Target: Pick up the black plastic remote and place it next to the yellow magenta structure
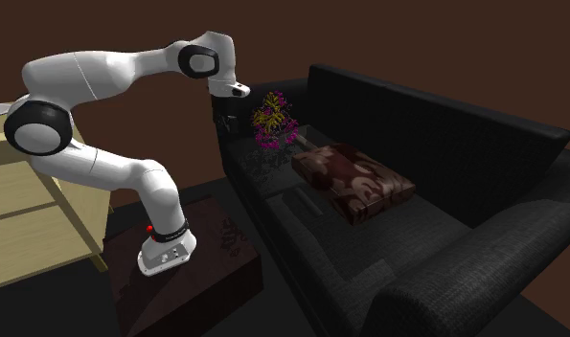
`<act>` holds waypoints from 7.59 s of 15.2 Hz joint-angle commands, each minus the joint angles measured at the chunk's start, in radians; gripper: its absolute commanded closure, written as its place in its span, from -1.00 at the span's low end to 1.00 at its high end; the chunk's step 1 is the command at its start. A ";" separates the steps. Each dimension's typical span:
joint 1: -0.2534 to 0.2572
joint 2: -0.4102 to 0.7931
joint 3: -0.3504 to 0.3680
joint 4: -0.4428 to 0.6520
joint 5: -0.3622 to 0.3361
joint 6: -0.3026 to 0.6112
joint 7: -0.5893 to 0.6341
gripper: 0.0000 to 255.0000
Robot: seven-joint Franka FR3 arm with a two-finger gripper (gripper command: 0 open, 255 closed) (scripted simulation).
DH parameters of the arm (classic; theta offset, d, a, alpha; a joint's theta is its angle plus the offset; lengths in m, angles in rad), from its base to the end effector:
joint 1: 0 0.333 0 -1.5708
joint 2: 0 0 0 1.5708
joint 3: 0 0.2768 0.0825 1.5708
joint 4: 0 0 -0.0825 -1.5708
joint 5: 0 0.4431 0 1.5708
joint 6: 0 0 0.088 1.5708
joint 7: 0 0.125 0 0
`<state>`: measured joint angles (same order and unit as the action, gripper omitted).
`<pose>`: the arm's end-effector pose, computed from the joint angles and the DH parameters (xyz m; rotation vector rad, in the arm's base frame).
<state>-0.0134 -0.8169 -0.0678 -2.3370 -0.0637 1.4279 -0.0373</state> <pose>0.3675 -0.0417 0.5540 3.1284 -0.0412 -0.1471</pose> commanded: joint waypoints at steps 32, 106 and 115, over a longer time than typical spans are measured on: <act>0.541 0.843 -0.921 0.035 0.173 1.020 -1.812 -1.00; 0.402 0.892 -0.889 0.191 0.436 0.721 -2.169 1.00; 0.415 0.802 -0.892 0.249 0.331 0.631 -2.077 1.00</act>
<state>0.4006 -0.0003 -0.9597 -2.0938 0.2841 2.0707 -2.1270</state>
